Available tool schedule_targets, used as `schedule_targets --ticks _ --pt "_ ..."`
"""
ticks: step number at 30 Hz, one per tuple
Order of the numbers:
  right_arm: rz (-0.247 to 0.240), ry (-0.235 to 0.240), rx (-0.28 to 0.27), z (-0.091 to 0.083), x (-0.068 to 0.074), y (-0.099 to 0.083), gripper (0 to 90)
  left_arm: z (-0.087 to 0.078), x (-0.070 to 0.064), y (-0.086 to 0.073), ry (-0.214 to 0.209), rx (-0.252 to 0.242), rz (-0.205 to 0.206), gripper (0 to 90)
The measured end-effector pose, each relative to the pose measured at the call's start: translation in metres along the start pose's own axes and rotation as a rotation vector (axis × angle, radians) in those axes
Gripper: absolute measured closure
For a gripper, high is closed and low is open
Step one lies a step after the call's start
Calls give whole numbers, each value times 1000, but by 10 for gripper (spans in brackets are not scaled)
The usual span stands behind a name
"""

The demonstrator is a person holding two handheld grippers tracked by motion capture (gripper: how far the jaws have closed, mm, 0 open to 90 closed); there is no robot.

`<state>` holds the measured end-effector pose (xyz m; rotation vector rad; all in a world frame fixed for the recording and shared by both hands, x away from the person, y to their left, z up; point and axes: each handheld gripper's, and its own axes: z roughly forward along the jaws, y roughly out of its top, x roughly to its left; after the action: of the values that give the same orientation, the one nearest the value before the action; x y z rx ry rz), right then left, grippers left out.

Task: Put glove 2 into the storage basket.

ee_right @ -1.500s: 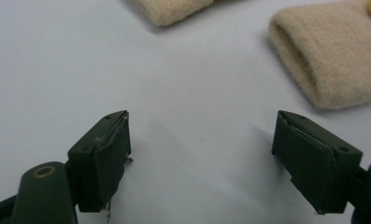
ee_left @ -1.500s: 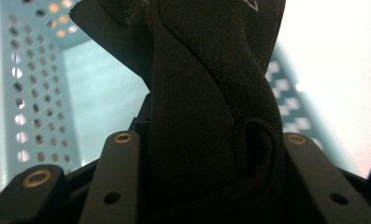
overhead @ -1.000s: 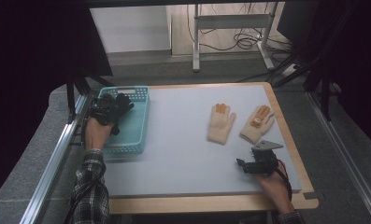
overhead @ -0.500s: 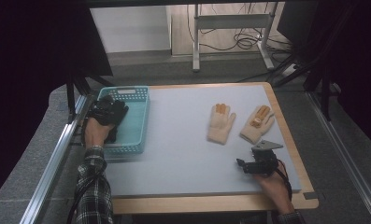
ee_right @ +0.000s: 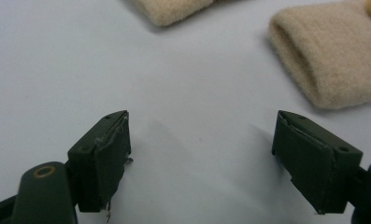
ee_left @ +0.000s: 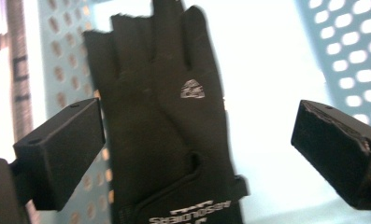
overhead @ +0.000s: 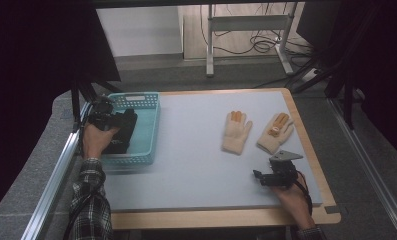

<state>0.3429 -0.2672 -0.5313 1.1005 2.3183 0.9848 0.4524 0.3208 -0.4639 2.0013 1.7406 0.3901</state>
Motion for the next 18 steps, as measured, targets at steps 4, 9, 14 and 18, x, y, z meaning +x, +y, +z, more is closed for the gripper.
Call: schedule_targets --ticks 4,9,14,18 --pt "0 0 0 0 0 0 191 -2 -8 -4 -8 -28 40 13" --pt "-2 0 0 0 0 0 191 -6 -19 -7 -33 -80 82 3" --pt "-2 0 0 0 0 0 191 -12 -36 -9 -71 -120 127 0" --pt "-2 0 0 0 0 0 191 -16 -51 -10 -101 -147 165 0"
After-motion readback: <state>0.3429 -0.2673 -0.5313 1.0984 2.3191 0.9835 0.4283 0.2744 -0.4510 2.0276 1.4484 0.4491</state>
